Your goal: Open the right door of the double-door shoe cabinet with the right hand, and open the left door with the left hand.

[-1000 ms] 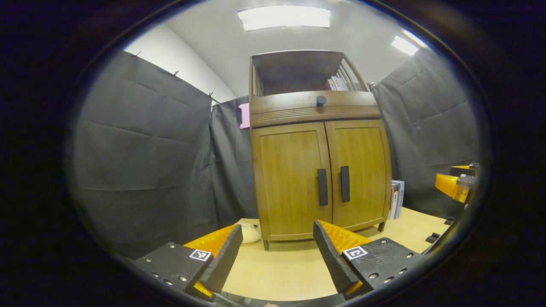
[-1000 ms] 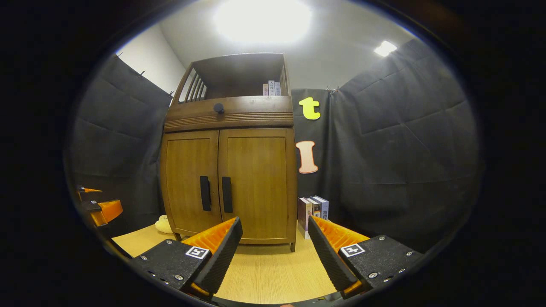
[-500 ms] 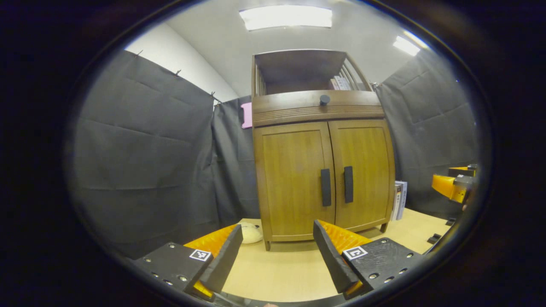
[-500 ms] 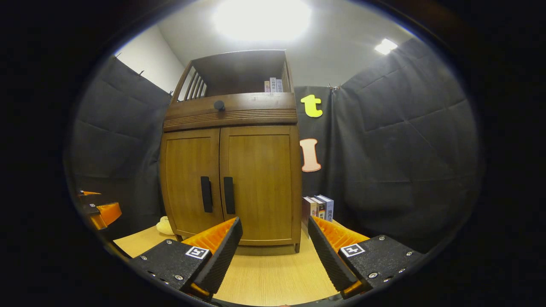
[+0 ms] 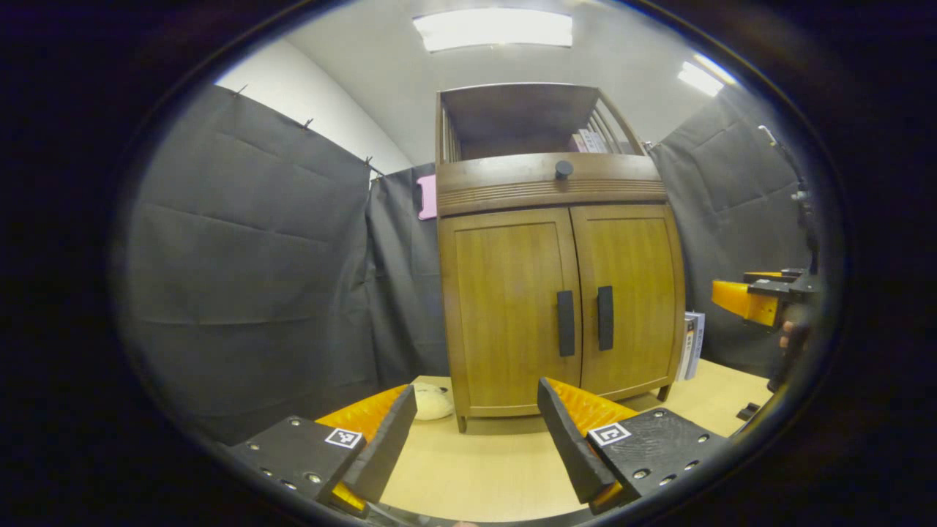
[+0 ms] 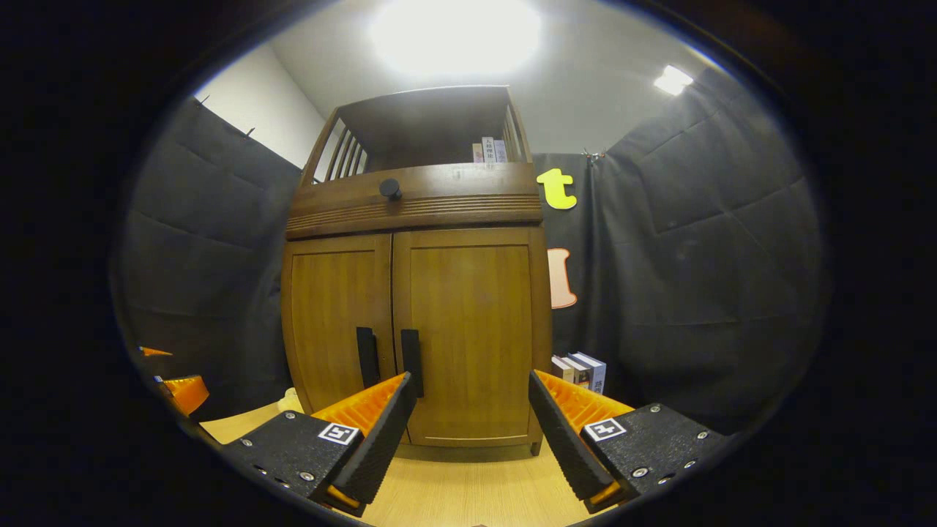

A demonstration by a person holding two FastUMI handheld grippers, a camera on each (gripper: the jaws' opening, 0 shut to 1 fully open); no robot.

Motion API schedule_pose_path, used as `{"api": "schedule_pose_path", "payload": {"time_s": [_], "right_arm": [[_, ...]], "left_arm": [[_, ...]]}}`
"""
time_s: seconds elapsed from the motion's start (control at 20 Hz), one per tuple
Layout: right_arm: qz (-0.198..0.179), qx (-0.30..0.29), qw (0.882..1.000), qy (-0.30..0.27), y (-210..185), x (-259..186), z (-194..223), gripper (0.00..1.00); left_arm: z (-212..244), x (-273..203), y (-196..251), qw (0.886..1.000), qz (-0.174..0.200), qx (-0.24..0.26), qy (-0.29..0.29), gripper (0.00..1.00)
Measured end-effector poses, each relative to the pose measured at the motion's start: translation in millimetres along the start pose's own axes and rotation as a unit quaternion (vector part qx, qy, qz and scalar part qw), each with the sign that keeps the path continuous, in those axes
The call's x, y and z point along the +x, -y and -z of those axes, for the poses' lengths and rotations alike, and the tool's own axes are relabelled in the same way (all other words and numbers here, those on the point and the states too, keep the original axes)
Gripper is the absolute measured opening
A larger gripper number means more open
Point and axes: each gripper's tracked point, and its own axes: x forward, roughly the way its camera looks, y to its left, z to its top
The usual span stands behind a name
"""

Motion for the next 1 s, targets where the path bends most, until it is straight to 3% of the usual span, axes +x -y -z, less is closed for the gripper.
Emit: {"api": "schedule_pose_path", "payload": {"time_s": [0.5,1.0], "right_arm": [[-0.028,0.019,0.999,0.007,-33.9,82.9,-9.3,0.96],[-0.056,0.034,0.998,-0.025,-76.2,154.4,17.0,0.95]], "left_arm": [[10.6,11.9,-23.7,0.999,-0.037,-0.001,-0.007,1.00],[17.3,12.9,-45.0,0.996,-0.084,0.003,-0.021,1.00]]}}
